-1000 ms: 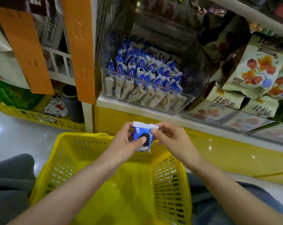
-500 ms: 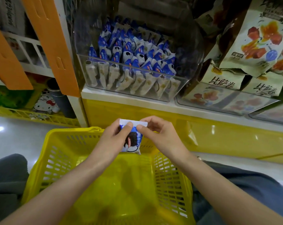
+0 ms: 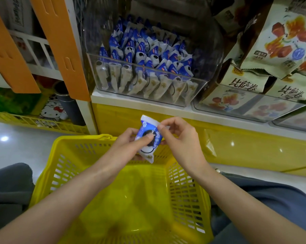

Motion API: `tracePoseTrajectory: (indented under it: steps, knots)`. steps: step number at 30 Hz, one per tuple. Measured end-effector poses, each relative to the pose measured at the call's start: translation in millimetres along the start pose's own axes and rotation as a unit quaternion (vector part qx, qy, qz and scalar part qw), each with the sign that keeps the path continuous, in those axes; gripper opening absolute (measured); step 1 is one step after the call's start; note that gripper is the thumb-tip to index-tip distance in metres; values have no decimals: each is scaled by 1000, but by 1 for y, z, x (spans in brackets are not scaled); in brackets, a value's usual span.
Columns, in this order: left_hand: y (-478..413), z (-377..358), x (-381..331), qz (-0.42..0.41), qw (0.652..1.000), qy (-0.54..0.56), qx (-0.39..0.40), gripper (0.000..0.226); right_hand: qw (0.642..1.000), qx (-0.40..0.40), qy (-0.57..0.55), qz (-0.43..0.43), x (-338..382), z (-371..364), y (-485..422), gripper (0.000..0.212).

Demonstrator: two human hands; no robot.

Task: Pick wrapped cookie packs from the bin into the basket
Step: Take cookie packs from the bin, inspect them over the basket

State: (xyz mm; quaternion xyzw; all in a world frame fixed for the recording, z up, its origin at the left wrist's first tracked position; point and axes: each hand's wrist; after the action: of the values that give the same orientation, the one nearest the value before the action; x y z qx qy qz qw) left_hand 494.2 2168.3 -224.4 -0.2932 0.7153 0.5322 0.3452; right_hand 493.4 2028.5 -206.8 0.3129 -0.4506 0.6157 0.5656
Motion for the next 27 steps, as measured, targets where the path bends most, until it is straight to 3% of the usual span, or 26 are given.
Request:
tracePoseTrajectory:
  steps: [4, 8, 10, 13, 17, 19, 21, 23, 27]
  knots:
    - [2, 3, -1, -61, 997, 6, -42, 27, 969, -39, -190, -153, 3, 2, -8, 4]
    - [0, 13, -6, -106, 988, 15, -114, 15, 972, 50, -152, -172, -1, 3, -6, 28]
    - [0, 17, -6, -118, 984, 15, -136, 9, 968, 123, -123, -179, 0, 3, -5, 27]
    - [1, 18, -4, -131, 982, 21, -137, 2, 959, 207, -90, -173, -1, 1, -2, 15]
    - [1, 16, -3, -128, 983, 24, -127, 6, 953, 239, -68, -172, -4, 0, -1, 11]
    - [1, 16, -5, -130, 985, 17, -115, 12, 960, 238, 32, -144, -8, -1, 1, 21]
    - [1, 17, -3, -136, 984, -23, -112, 16, 958, 237, 123, -104, -13, -5, 5, 53]
    - [0, 17, -1, -138, 980, -92, -113, 18, 967, 222, 99, -70, -15, -8, 7, 69]
    - [2, 14, 2, -141, 978, -130, -78, 18, 978, 205, 4, -35, -10, -8, 3, 31]
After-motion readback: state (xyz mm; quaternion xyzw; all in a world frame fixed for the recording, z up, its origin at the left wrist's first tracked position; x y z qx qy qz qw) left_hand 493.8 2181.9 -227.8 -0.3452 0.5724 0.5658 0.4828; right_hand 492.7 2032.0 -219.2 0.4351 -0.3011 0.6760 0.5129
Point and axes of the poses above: each hand's wrist, its own y-axis away from the middle knuckle, its own z-axis out of the back of the hand, x = y × z, and after that the axes turned 10 degrees about z, right-handed
